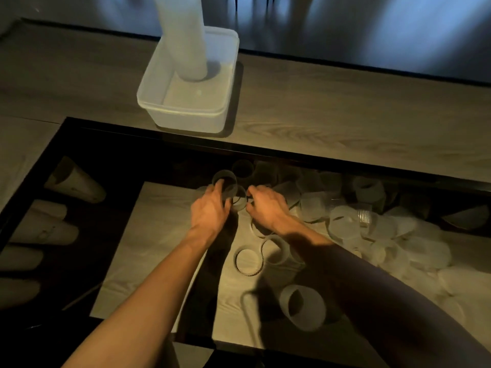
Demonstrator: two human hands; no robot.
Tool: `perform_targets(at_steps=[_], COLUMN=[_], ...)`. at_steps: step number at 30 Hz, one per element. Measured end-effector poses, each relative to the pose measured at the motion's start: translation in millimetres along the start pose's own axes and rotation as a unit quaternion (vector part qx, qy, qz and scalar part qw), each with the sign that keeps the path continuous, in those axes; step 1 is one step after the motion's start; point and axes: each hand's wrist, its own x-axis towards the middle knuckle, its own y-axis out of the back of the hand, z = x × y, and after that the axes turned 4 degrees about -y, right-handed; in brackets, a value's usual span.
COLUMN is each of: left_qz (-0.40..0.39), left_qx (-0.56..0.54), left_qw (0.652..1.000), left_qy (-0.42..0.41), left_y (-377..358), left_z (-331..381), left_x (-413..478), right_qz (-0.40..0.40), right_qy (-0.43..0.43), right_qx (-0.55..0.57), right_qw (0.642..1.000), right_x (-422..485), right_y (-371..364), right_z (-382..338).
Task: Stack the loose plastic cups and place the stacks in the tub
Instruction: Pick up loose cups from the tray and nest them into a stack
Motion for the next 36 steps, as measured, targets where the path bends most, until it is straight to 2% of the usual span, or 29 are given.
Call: perform_targets(at_steps=[3,6,12,17,23,27,31,34,36], left_qz=[-0.025,-0.011,0.03,0.016,0.023,0.016,0.01,-0.018,-0.029], left_qx=[0.044,0.028,-0.119,-0.221,-0.409,-0.494,-0.544,-0.557,-0.538], left_qw=[0.999,0.999,0.991,0.972,0.893,0.83,0.787,0.779,0.799], left_qy=[-0.01,-0.018,0.056,0.081,0.184,0.258,0.291,0.286,0.269], left_y=[-2,-6,-8,-16,-27,-35,-33,-37,-37], left_z=[-7,-13,-32,-52,-64,-66,-62,-65,-66], left_x=[11,10,-17,-37,-56,-67,-76,-78,-79], right_qz=[-0.026,-0.032,-0.045,-0.063,-0.089,-0.124,-0.122,-0.057,-0.068], right_qy=[0.034,0.068,0.11,0.125,0.142,0.153,0.15,0.115,0.088], right_qx=[-0.032,-0.046,-0.082,-0.08,-0.07,-0.074,-0.051,0.053,0.124], right_qw=[0.999,0.996,0.99,0.987,0.983,0.978,0.98,0.99,0.986], right_x=[8,11,19,22,15,12,10,3,-1], right_y=[-7,-15,-27,-34,-34,-40,-38,-31,-24], right_z=[-6,-10,-10,-14,-12,-10,-8,-9,-14])
